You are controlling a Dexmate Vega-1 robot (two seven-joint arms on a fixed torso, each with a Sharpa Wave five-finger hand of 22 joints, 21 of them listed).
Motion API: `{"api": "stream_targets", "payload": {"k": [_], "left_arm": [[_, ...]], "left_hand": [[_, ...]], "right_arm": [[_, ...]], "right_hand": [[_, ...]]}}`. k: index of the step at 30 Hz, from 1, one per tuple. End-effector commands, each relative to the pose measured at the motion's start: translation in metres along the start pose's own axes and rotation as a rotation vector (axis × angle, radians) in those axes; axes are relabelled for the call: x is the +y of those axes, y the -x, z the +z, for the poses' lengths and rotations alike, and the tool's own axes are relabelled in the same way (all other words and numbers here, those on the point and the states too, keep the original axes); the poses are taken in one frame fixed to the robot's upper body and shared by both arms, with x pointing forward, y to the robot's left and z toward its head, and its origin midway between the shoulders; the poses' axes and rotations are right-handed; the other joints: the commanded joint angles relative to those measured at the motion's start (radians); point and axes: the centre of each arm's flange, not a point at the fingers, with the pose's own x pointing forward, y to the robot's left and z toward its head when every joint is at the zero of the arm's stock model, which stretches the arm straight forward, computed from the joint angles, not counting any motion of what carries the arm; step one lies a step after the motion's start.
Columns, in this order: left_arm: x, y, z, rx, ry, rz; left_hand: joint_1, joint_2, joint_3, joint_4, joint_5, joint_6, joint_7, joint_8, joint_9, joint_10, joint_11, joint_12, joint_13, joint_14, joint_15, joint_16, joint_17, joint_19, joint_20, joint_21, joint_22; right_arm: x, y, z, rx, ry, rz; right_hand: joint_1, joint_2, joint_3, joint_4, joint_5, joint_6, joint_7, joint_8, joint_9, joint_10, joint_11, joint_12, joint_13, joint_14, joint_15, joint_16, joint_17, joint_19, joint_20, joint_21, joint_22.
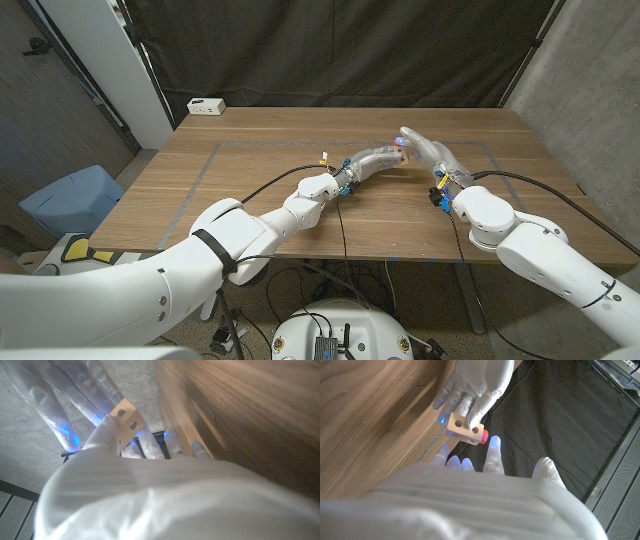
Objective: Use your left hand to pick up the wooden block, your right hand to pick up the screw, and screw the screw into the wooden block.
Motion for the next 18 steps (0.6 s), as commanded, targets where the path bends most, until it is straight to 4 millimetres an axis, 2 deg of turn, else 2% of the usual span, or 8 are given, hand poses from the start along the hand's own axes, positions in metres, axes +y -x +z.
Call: {"api": "stream_targets", "payload": {"k": [1,18], "left_arm": [[-0.001,0.001,0.002,-0.014,-0.019,-0.010],[-0.003,0.003,0.002,-0.032,-0.022,-0.014]], "left_hand": [[-0.002,0.009,0.002,0.006,0.004,0.027,0.012,0.007,0.004,0.010,0.000,0.006,0.002,0.007,-0.024,0.004,0.001,0.000,0.007,0.008,0.004],[-0.003,0.009,0.003,0.007,0.004,0.030,0.013,0.008,0.004,0.009,0.002,0.006,0.002,0.009,-0.022,0.004,0.001,0.002,0.007,0.008,0.004]], "right_arm": [[-0.016,0.002,0.001,-0.003,0.008,-0.047],[-0.028,-0.007,-0.004,0.010,0.007,-0.056]], "right_hand": [[0.000,0.008,0.004,-0.008,0.003,0.011,-0.001,-0.001,0.002,0.007,0.002,0.004,0.002,-0.017,0.011,0.005,0.002,0.006,0.010,0.007,0.000],[0.000,0.006,0.004,-0.010,0.003,0.001,-0.001,-0.006,0.002,0.004,0.001,0.002,0.002,-0.017,0.009,0.005,0.002,0.008,0.011,0.007,0.000]]}}
